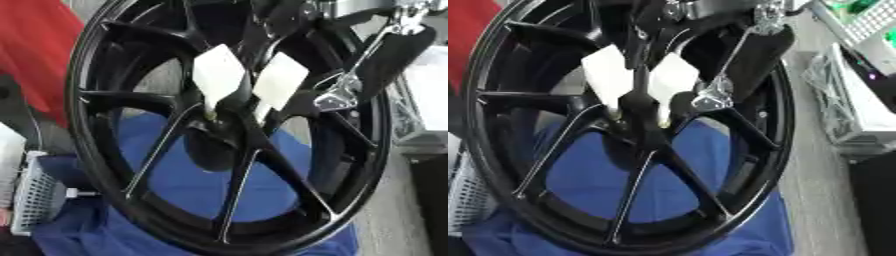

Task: Pull the pin out of the wheel hub.

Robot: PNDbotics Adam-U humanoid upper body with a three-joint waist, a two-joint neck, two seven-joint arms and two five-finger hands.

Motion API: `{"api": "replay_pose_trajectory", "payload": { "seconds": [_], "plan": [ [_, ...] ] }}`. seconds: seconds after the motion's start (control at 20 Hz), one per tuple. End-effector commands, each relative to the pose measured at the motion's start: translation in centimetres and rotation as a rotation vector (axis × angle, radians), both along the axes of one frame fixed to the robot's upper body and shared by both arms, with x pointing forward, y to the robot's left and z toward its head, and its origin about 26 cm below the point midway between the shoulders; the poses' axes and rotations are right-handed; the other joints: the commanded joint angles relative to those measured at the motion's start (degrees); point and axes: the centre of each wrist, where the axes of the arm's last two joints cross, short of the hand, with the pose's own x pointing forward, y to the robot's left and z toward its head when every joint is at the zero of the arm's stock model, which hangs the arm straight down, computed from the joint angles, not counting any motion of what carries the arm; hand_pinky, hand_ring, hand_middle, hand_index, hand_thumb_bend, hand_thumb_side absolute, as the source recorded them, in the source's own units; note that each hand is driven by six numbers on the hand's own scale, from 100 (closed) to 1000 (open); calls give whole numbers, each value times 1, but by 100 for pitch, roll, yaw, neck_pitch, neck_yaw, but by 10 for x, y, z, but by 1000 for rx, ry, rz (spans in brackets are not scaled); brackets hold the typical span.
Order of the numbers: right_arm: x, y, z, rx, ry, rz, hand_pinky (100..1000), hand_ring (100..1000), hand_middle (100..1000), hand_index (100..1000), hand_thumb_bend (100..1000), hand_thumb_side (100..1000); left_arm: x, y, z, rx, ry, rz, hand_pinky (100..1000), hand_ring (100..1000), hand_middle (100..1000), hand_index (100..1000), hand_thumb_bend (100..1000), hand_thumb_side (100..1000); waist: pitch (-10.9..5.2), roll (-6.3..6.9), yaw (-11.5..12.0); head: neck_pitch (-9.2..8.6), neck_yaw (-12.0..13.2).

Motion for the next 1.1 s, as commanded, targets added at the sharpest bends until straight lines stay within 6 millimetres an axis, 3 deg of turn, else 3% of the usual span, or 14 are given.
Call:
{"api": "replay_pose_trajectory", "payload": {
  "seconds": [0.05,0.8,1.1],
  "plan": [
    [1,-5,6,4,-31,-24,873,839,704,701,313,291,-3,-2,8,10,-32,-9,761,706,604,728,404,574,-82,42,2,-35,7],
    [15,-11,-3,-34,-29,-59,876,854,717,806,395,270,-3,-3,9,4,-37,-15,761,705,604,728,402,575,-23,23,40,-43,21],
    [20,-15,-5,-42,-36,-81,874,853,709,789,391,254,-3,-3,10,3,-38,-18,762,706,604,727,402,576,-7,20,51,-50,21]
  ]
}}
